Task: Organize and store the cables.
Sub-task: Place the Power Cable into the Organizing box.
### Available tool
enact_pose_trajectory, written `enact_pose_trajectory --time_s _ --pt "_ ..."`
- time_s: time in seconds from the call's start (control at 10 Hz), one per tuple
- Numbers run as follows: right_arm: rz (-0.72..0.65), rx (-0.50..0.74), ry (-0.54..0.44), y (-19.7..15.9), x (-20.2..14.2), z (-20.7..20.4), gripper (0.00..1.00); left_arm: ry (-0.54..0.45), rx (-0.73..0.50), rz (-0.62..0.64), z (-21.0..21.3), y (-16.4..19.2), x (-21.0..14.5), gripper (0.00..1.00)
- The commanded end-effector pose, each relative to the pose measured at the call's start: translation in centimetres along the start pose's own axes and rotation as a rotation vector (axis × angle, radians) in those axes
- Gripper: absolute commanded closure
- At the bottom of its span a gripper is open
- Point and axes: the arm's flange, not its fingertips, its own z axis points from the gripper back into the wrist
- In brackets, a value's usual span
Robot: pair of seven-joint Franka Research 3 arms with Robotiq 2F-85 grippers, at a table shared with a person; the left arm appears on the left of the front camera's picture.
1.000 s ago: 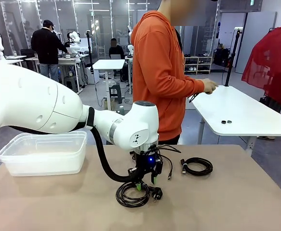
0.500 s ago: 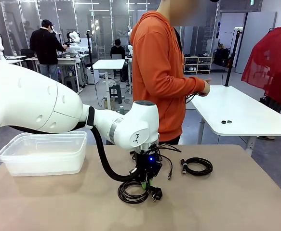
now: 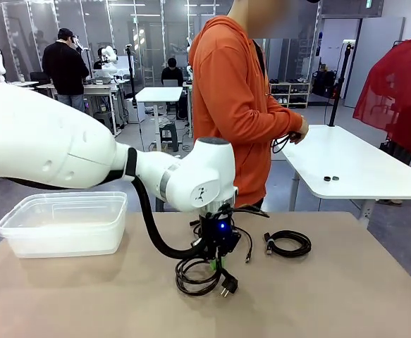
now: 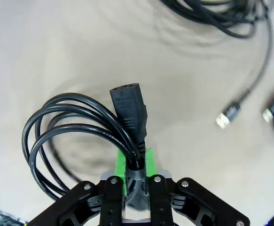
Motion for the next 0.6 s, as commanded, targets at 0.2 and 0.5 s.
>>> enact_pose_trajectory --time_s 0.2,0.5 --pt "0.001 -0.002 0.001 0.0 0.1 0.0 0.0 -0.057 0.039 -0.18 9.3 2.1 -4.9 1.0" --pt "0.001 -0.002 0.001 0.0 0.1 0.0 0.0 -0.08 0.052 -0.181 10.3 1.1 -5.7 1.0"
